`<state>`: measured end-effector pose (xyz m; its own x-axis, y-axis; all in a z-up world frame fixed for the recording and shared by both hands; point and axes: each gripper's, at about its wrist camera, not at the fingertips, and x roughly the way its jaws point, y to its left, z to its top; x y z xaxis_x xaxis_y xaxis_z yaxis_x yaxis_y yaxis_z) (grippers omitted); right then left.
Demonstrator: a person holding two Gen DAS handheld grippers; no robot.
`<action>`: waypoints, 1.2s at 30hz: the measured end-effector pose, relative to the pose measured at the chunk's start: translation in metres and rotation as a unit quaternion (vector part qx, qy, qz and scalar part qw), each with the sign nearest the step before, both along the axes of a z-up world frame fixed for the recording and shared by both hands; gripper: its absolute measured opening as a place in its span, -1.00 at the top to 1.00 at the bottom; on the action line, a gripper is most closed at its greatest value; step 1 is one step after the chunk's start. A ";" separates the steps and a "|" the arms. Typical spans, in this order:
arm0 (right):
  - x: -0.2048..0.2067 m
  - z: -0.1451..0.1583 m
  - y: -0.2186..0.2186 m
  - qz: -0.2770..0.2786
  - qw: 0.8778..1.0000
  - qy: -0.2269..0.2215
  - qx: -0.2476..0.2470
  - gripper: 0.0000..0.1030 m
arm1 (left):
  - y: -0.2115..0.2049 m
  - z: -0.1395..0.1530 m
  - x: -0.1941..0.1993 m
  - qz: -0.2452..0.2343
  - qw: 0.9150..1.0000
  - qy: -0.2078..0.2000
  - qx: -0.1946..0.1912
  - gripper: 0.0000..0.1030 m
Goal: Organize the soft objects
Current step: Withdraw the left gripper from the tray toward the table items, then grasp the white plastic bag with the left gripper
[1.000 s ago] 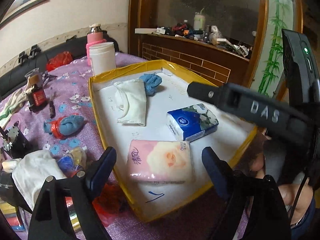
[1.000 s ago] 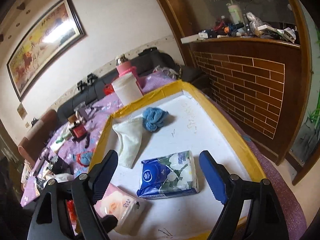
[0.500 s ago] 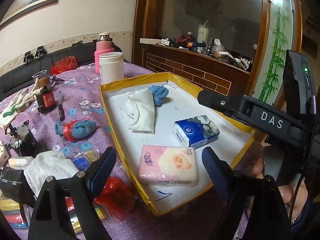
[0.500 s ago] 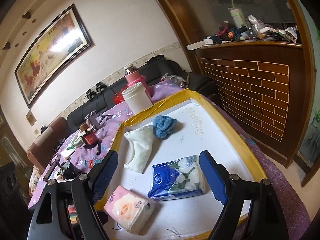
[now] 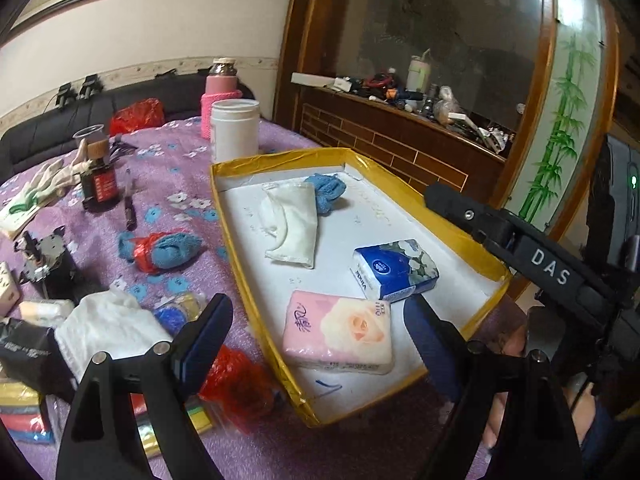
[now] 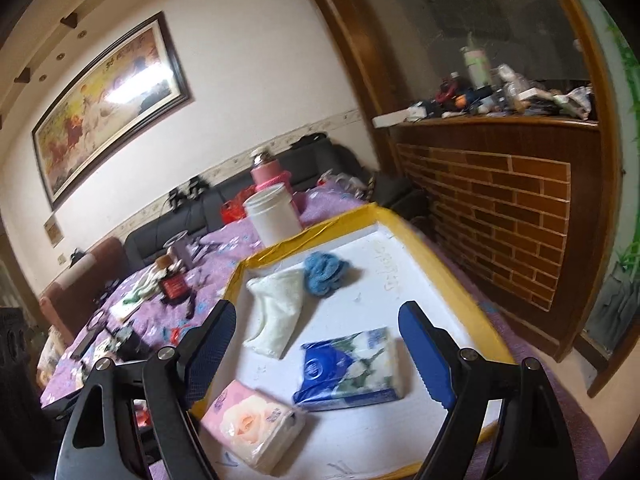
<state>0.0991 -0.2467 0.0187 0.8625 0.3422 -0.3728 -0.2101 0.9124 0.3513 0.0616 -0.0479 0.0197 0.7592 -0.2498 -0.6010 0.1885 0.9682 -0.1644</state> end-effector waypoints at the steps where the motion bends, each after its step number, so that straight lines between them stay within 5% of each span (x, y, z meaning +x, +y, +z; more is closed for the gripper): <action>1: 0.001 0.000 -0.001 -0.004 1.000 0.001 0.002 -0.69 | 0.001 0.005 -0.004 0.007 1.000 0.001 0.003 -0.68; 9: -0.004 0.002 0.012 -0.006 0.999 -0.014 -0.040 -0.70 | 0.049 0.034 -0.058 0.052 0.999 0.001 0.017 -0.68; 15: -0.006 0.003 0.019 -0.008 0.998 -0.022 -0.059 -0.70 | 0.146 0.037 -0.092 0.141 0.989 0.023 -0.044 -0.68; 19: -0.006 0.002 0.017 -0.015 0.998 -0.020 -0.056 -0.70 | 0.212 0.024 -0.108 0.228 0.971 0.039 -0.064 -0.68; 23: -0.006 0.003 0.018 -0.010 0.998 -0.022 -0.059 -0.70 | 0.279 0.009 -0.104 0.319 0.937 0.090 -0.110 -0.68; 31: -0.012 0.006 0.021 0.008 0.998 -0.036 -0.058 -0.70 | 0.326 -0.024 -0.053 0.379 0.901 0.164 -0.131 -0.68; 34: -0.012 0.006 0.021 0.014 0.998 -0.037 -0.056 -0.70 | 0.329 -0.040 -0.033 0.388 0.896 0.184 -0.114 -0.66; 36: -0.012 0.006 0.022 0.017 0.998 -0.037 -0.056 -0.70 | 0.327 -0.045 -0.028 0.384 0.899 0.185 -0.100 -0.47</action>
<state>0.0873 -0.2246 0.0245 0.8781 0.3311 -0.3455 -0.2629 0.9370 0.2299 0.0338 0.2790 -0.0255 0.5117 0.1326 -0.8489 -0.6266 0.7336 -0.2631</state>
